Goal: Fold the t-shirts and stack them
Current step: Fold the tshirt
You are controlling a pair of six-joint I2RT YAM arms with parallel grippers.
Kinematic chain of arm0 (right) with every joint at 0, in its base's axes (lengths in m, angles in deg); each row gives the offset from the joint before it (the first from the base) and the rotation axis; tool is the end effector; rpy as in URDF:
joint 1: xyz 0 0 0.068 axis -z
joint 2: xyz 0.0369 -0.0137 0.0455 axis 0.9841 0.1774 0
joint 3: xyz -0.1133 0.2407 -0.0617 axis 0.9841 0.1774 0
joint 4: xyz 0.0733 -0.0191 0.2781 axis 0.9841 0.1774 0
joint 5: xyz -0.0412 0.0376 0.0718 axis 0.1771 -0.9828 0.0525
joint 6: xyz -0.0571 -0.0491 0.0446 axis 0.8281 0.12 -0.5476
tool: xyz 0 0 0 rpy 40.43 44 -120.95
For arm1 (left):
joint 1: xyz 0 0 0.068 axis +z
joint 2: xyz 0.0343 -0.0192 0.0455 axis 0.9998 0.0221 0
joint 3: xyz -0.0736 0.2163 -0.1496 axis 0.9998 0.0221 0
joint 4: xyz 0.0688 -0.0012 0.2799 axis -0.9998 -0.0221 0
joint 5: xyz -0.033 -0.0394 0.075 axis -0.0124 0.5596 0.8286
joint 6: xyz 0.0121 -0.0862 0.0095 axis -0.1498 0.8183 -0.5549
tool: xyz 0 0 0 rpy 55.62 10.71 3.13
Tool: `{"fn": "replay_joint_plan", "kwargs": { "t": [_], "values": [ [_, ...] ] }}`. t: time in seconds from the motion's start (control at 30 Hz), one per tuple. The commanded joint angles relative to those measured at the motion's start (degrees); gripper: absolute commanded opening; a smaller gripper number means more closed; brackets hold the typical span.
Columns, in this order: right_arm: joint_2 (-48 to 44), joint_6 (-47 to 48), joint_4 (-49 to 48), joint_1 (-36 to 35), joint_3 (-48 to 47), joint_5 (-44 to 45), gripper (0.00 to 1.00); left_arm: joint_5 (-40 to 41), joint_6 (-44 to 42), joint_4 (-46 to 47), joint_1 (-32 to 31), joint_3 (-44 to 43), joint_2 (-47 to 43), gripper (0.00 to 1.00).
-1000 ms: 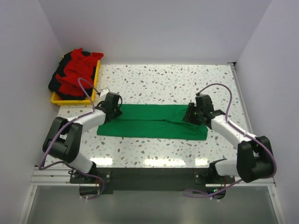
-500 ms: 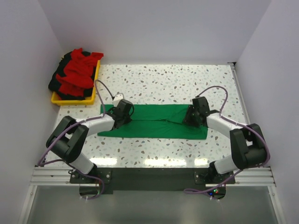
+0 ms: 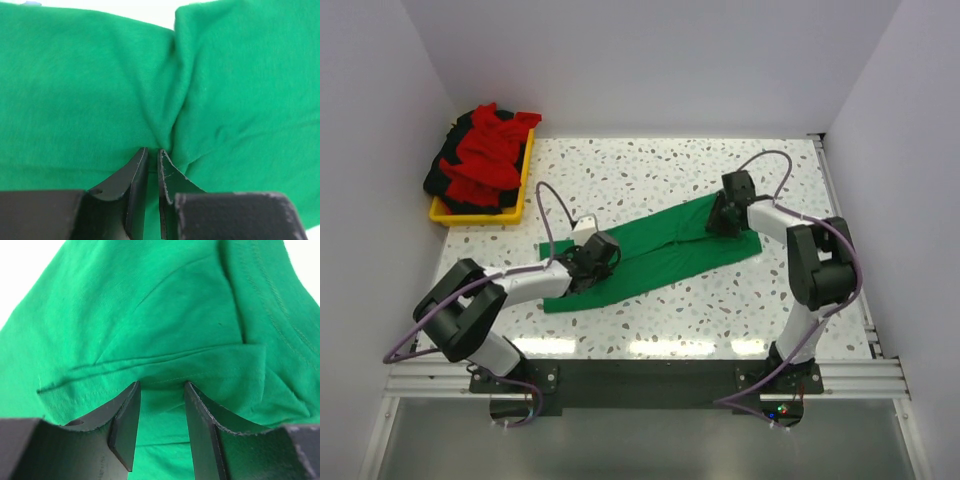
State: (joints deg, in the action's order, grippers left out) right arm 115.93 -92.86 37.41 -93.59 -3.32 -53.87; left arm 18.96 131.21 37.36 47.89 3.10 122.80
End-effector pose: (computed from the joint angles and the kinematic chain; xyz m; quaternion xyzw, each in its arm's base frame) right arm 0.3932 0.0926 0.1082 0.1680 0.9437 0.0910 0.2699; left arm 0.2652 -0.1835 0.0945 -0.1359 0.9196 -0.0550 0.3644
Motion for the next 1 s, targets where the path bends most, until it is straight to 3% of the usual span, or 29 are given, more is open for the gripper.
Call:
{"fn": "replay_joint_plan", "kwargs": {
  "t": [0.0, 0.3, 0.57, 0.77, 0.97],
  "values": [
    [8.2, 3.3, 4.9, 0.4, -6.1, 2.3, 0.45, -0.9, 4.6, -8.0, -1.8, 3.7, -1.9, 0.18],
    [23.9, 6.8, 12.5, 0.3, -27.4, -2.8, 0.45, -5.3, 13.8, -7.0, -12.0, 6.4, -5.1, 0.19],
    [34.0, 13.2, 18.8, 0.3, -44.2, -2.7, 0.46, -8.1, 13.3, -2.8, -19.4, -1.6, 1.9, 0.19],
    [34.4, 15.4, 23.2, 0.3, -52.1, -2.5, 0.55, -9.4, 10.6, -1.8, -22.2, -9.0, 6.9, 0.20],
    [28.6, 15.7, 25.0, 0.3, -53.2, 0.5, 0.60, -7.5, 8.6, -3.4, -22.3, -11.5, 4.1, 0.22]
  ]
}}
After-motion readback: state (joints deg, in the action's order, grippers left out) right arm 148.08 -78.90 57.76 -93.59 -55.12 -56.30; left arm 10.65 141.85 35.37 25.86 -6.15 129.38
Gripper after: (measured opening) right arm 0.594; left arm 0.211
